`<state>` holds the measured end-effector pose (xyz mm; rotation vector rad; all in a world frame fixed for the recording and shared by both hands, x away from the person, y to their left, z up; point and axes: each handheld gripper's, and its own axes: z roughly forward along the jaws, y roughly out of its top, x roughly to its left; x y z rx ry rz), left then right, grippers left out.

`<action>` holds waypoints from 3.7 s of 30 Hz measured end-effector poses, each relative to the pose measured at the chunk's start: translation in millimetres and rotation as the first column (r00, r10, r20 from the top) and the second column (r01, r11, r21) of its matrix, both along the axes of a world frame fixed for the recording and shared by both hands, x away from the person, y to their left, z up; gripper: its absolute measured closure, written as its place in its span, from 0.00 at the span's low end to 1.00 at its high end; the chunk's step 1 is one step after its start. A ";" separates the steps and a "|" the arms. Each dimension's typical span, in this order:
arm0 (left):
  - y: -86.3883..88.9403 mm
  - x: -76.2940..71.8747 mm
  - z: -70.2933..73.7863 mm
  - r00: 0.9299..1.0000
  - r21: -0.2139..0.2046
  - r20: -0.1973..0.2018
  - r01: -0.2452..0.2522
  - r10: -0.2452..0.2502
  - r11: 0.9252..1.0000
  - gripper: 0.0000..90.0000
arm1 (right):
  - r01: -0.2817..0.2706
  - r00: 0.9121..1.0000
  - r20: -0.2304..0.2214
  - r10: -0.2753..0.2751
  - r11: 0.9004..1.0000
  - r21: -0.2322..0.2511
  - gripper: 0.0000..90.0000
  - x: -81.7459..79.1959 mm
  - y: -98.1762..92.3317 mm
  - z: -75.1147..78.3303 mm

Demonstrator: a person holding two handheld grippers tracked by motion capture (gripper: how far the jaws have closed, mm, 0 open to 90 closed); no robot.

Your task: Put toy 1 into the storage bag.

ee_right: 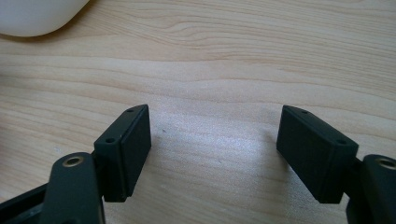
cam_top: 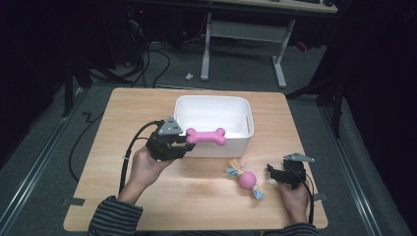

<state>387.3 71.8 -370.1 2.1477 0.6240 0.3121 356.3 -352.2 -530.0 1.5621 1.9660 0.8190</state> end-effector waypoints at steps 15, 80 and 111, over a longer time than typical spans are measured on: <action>-5.2 25.4 4.8 1.000 0.035 -0.008 -0.023 0.023 0.999 0.74 | 0.000 1.000 0.000 0.000 1.000 -0.001 0.29 0.0 0.1 0.0; 7.4 37.8 -0.2 0.996 -0.038 -0.020 -0.086 0.085 0.996 0.45 | -0.001 1.000 0.000 0.001 1.000 0.000 0.29 0.0 0.1 0.0; 84.7 0.2 -10.6 0.962 -0.138 0.015 -0.268 0.273 0.954 0.34 | 0.000 1.000 0.002 0.000 1.000 -0.004 0.29 0.0 0.4 -0.1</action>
